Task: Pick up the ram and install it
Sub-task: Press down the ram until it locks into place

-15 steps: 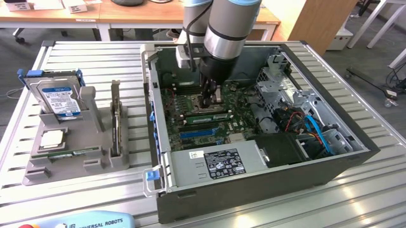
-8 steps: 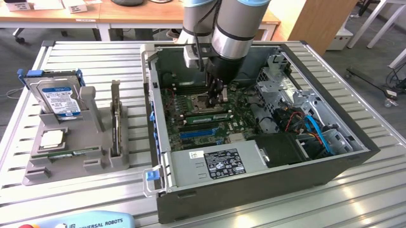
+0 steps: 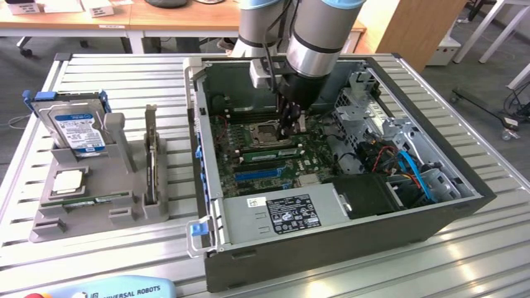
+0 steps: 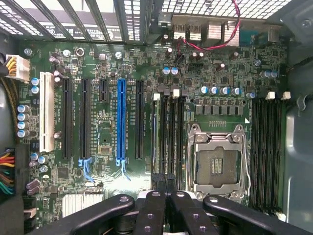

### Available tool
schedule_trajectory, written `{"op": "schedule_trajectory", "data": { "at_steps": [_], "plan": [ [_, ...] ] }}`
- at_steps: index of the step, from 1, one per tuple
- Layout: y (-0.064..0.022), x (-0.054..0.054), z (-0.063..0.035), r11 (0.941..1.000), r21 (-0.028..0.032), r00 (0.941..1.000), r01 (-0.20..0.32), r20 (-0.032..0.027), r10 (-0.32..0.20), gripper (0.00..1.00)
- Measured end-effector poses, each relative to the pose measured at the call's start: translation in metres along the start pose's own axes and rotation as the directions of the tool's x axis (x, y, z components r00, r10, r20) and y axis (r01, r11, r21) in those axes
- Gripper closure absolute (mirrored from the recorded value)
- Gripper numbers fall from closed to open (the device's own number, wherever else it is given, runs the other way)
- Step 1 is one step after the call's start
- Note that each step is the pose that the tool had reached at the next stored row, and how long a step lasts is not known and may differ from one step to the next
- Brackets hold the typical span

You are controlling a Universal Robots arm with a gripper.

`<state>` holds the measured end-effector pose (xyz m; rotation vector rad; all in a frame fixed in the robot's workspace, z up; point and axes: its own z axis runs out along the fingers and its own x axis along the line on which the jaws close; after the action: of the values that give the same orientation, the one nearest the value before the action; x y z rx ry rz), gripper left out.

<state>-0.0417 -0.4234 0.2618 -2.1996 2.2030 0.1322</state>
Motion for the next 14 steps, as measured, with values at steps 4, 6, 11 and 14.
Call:
{"op": "schedule_trajectory", "data": {
  "at_steps": [4,6,11,14],
  "plan": [
    [-0.0001,0.0,0.0,1.0,0.0,1.0,0.0,0.0,0.0,0.9],
    [-0.0001,0.0,0.0,1.0,0.0001,1.0,0.0,0.0,0.0,0.9],
    [-0.0001,0.0,0.0,1.0,0.0,1.0,0.0,0.0,0.0,0.9],
    [-0.0001,0.0,0.0,1.0,0.0002,1.0,-0.001,0.0001,0.001,0.9]
  ]
}}
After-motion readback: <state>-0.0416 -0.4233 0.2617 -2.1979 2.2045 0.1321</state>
